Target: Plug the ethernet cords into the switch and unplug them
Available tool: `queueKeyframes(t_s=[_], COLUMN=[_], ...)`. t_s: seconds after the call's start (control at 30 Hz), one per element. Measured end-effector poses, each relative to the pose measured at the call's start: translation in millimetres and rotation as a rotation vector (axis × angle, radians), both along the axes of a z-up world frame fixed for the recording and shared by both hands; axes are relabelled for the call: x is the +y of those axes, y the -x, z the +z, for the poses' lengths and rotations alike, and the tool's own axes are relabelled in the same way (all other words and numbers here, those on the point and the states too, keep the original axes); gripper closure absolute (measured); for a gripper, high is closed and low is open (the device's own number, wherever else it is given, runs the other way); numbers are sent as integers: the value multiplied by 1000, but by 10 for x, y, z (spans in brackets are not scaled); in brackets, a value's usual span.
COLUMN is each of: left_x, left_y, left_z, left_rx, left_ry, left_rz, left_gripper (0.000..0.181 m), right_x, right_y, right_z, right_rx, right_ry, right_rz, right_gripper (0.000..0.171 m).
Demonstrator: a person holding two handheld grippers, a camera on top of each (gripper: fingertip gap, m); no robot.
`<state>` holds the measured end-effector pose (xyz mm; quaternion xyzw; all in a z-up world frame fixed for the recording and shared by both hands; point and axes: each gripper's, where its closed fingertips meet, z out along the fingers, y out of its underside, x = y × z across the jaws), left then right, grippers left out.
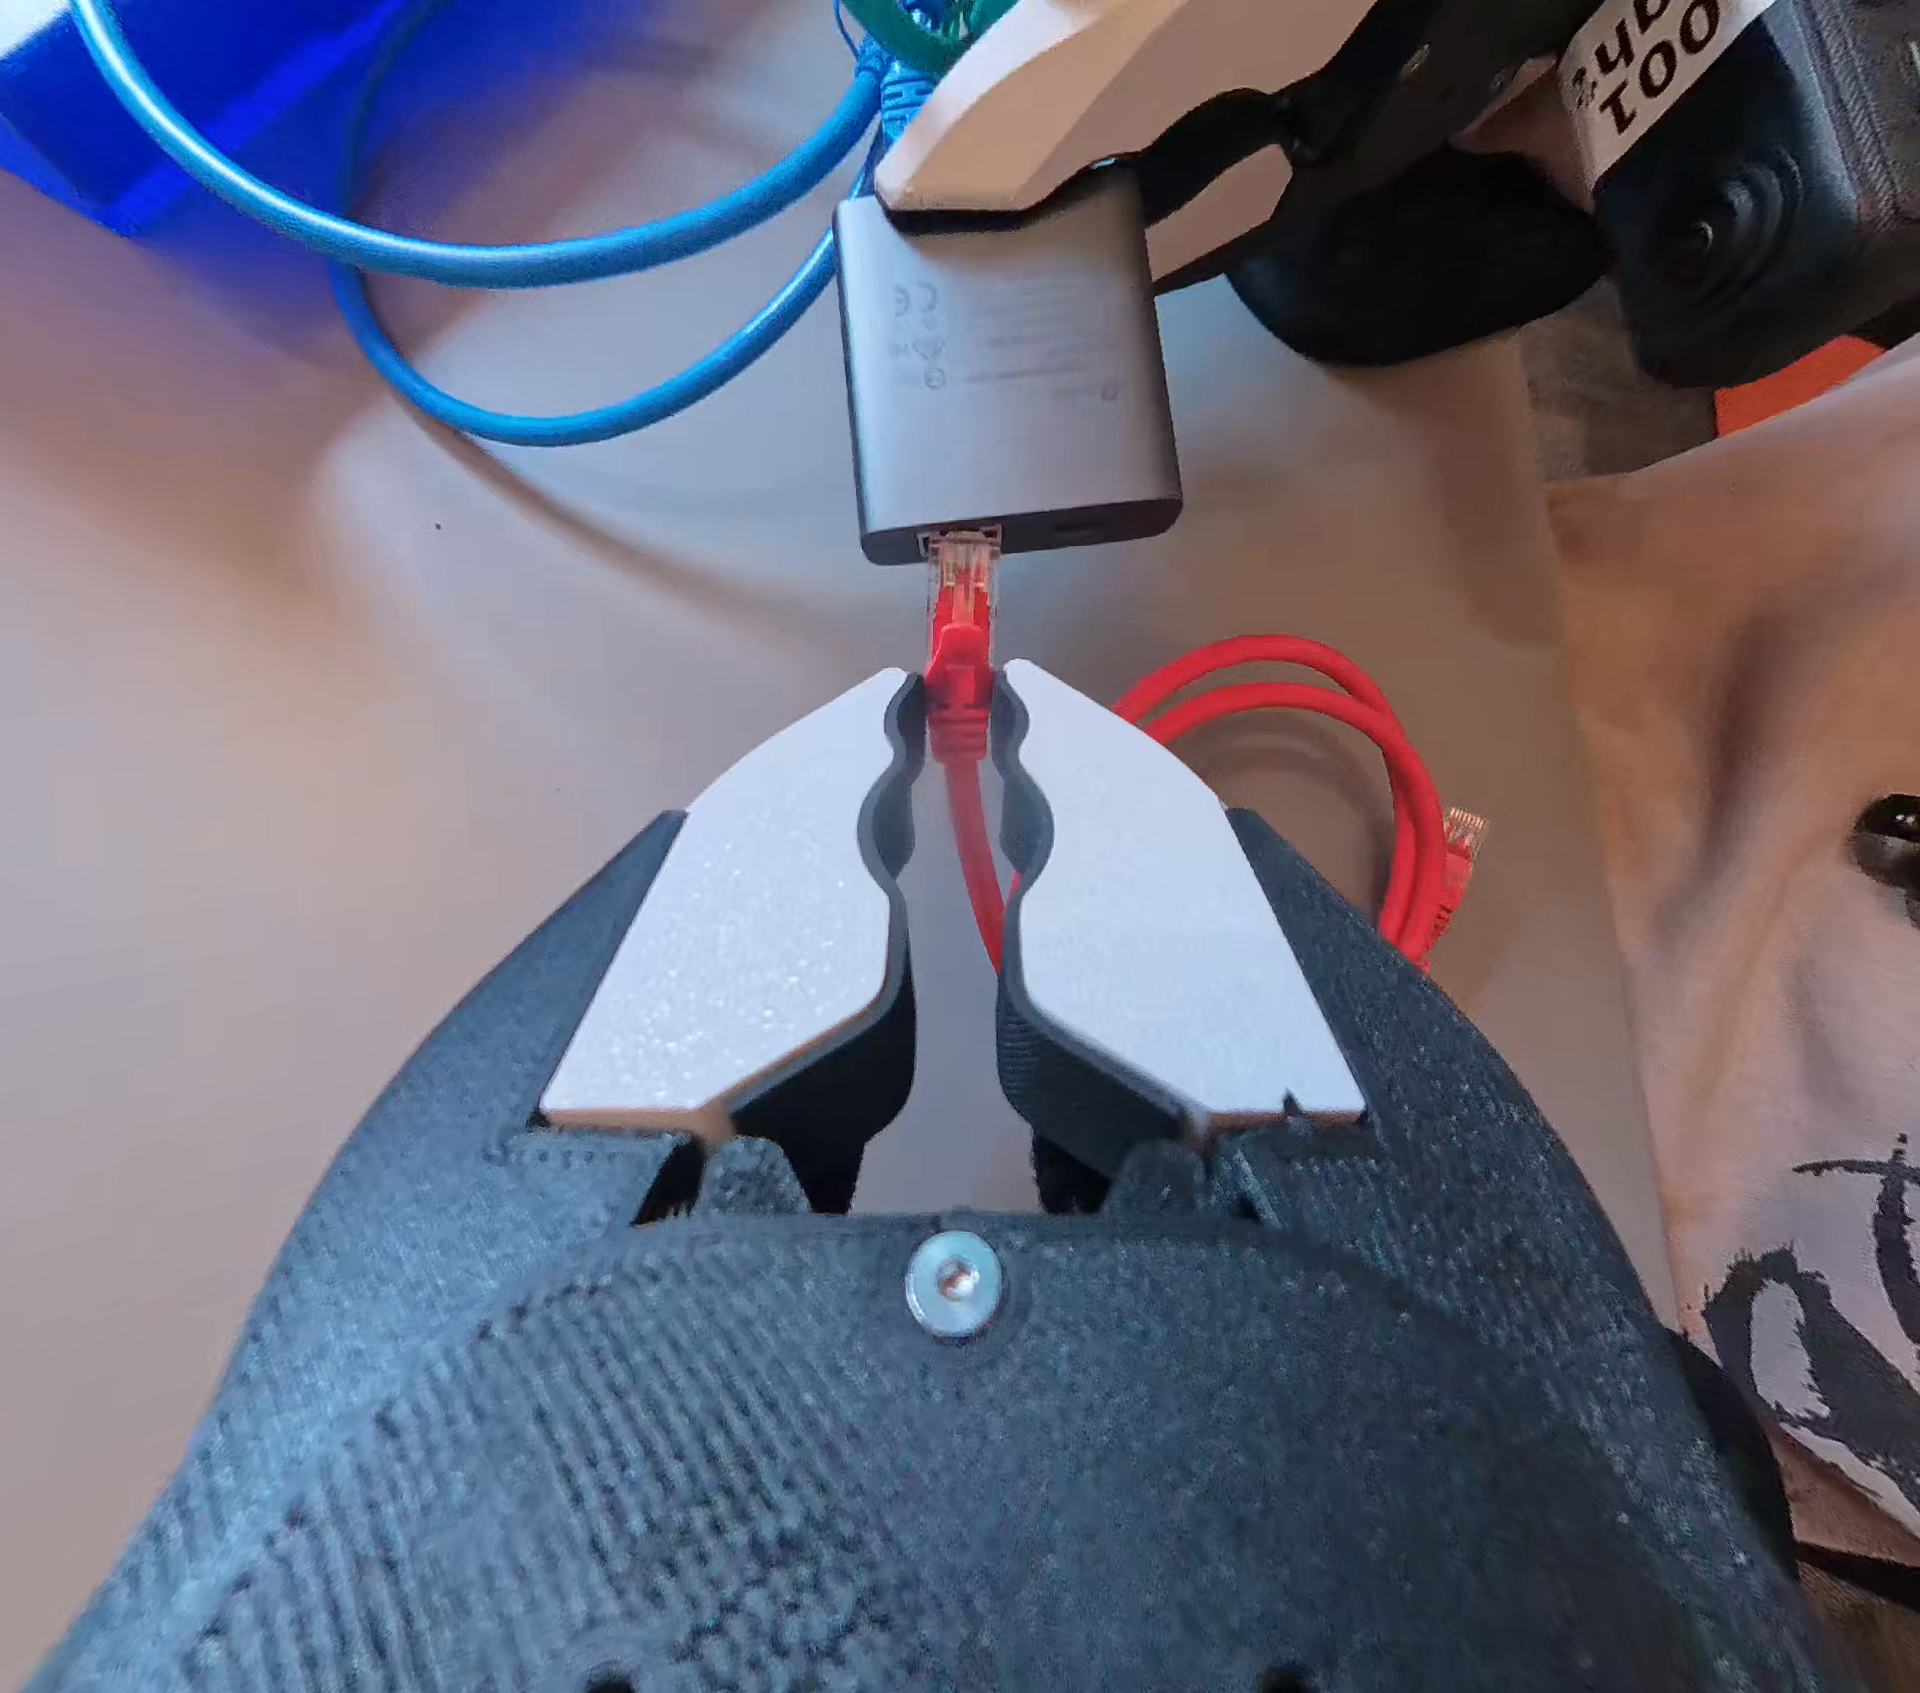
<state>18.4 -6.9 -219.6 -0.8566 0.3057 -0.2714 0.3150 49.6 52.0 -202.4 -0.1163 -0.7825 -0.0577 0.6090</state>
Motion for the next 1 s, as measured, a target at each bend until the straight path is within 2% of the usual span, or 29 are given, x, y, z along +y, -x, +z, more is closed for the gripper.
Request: queueKeyframes(t_s=[0.27, 0.47, 0.67, 0.73, 0.8, 0.87, 1.0], left_x=[-93, -90, -170, -174, -129, -149, -179], left_y=[13, 20, -40, -43, -63, -23, 288], left_z=[-240, -330, -291, -187, 81, 357, 780], left_rx=[64, 98, 113, 117, 64, 18, -29], left_ry=[114, 115, 69, 20, -107, -209, -455], left_rz=[-31, -43, -109, -122, -103, -80, 87], left_gripper=[169, 171, 170, 168, 168, 158, 156], right_x=[-107, -150, -237, -237, -228, -191, -56], right_y=[32, 72, 55, 58, 64, 37, -111], right_z=[-169, -289, -279, -199, -53, 86, 455], right_rx=[-36, -67, -82, -76, -54, -49, 9], right_ry=[-125, -197, -174, -157, -125, -94, 34], right_rz=[39, 52, 84, 79, 68, 36, -31], right_gripper=[150, 151, 151, 151, 151, 150, 150])
